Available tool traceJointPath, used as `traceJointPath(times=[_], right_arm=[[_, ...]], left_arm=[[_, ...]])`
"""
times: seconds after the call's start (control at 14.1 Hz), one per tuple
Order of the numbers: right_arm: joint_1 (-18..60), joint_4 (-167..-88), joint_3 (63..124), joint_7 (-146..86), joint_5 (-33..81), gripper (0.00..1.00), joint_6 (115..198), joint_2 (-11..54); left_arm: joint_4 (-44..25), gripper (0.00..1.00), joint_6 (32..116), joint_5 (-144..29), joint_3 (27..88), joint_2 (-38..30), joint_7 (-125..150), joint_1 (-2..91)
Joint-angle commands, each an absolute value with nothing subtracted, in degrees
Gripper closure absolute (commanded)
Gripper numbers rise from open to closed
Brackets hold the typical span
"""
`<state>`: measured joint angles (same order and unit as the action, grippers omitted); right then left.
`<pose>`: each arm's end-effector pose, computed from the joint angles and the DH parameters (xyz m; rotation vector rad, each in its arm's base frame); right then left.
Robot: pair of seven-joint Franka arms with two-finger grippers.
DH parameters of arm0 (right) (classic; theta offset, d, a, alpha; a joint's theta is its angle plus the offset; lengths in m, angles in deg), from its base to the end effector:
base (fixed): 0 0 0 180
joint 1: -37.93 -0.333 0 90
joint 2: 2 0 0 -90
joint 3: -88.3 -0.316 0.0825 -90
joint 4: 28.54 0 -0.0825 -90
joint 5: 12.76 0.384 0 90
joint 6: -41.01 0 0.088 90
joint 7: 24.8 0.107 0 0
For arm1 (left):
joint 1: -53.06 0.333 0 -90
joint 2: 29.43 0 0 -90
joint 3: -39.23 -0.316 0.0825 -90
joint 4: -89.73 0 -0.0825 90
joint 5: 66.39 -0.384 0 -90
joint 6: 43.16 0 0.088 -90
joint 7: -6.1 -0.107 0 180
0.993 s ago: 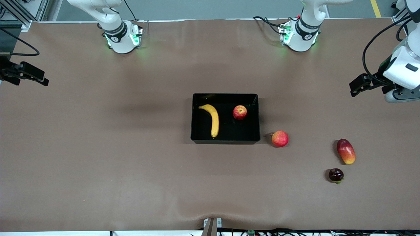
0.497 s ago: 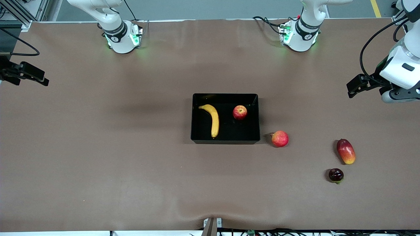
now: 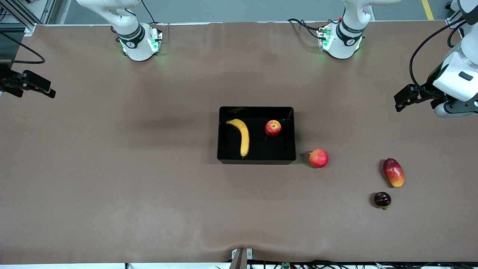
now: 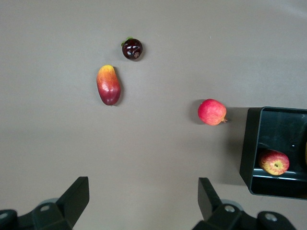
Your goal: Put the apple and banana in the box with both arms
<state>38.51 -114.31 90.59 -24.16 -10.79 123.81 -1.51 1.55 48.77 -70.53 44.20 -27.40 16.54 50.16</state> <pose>0.5439 -0.0231 0.6436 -3.1038 0.0900 0.0927 0.5649 -0.0696 0.6230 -3.0767 -0.0671 -0.0628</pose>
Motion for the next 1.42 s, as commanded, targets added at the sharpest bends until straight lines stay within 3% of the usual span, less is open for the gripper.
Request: traceJointPath(times=[0.0,1.35], right_arm=[[38.2,-114.05,90.67,-23.4,-11.26,0.0,123.71,-1.56],[38.11,-114.14,90.67,-23.4,-11.26,0.0,123.36,-1.56]], left_arm=[[2.45,0.0,48.6,-69.2,44.15,-26.36,15.41,50.6],[6.06,0.0,48.34,-69.29,45.38,-25.57,15.77,48.76]])
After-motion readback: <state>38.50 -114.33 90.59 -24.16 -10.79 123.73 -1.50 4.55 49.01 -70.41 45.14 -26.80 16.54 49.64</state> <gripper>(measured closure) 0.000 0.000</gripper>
